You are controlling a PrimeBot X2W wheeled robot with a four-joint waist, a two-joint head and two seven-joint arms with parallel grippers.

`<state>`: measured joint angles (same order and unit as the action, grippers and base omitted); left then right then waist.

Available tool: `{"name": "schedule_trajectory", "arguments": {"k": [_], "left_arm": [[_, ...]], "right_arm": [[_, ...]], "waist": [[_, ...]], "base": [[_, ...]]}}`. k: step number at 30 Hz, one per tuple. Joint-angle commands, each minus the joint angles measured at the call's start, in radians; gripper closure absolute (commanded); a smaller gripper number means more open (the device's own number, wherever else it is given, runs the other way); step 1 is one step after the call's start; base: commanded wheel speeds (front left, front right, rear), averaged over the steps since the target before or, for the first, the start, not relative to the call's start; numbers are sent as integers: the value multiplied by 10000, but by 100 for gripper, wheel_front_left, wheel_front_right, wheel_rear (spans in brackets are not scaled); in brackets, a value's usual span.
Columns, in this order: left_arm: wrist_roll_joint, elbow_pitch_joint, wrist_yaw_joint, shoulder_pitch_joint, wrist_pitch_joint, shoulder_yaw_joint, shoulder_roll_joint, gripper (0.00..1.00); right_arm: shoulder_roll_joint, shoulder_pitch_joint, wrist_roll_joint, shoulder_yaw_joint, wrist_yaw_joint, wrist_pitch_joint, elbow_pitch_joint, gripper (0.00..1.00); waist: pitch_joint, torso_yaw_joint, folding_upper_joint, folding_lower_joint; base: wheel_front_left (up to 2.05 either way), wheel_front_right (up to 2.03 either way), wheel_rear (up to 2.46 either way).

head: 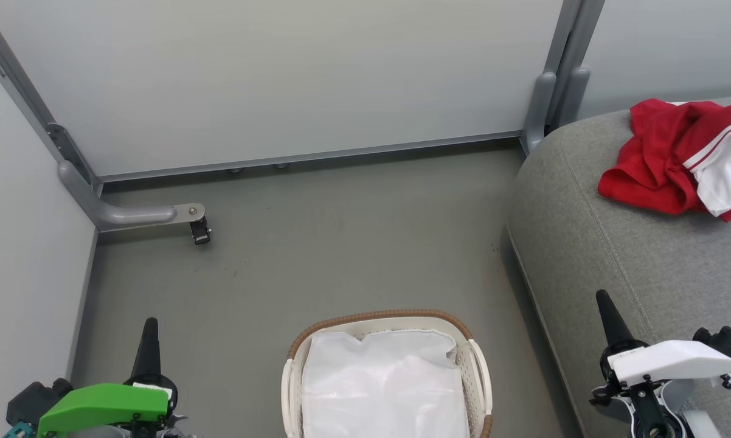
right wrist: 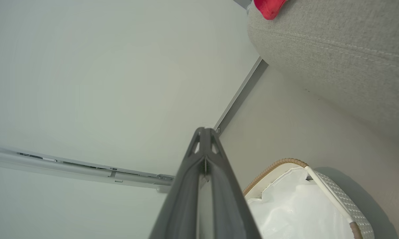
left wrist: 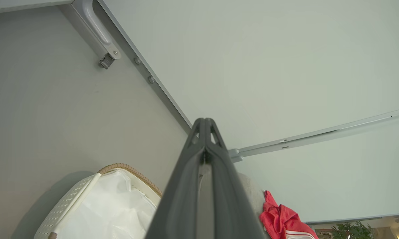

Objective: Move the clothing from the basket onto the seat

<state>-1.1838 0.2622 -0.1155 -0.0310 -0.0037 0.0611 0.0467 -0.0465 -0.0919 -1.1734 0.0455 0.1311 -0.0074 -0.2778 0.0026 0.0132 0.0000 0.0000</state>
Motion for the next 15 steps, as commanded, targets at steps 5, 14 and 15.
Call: {"name": "schedule_trajectory", "arguments": {"k": [5, 14, 15], "left_arm": [[-616, -118, -74, -334, 167, 106, 45, 100], [-1382, -139, -88, -438, 383, 204, 48, 100], [-1555, -142, -95, -461, 437, 222, 48, 100]], "right_arm": [[-71, -169, -630, 121, -2, 189, 156, 100], [-75, -185, -1425, 244, -3, 412, 201, 100], [-75, -188, -1601, 269, -3, 442, 209, 100]], "waist": [[1, -12, 0, 0], [1, -33, 0, 0], [1, -38, 0, 0]], "base": [[0, 0, 0], [0, 0, 0], [0, 0, 0]]}}
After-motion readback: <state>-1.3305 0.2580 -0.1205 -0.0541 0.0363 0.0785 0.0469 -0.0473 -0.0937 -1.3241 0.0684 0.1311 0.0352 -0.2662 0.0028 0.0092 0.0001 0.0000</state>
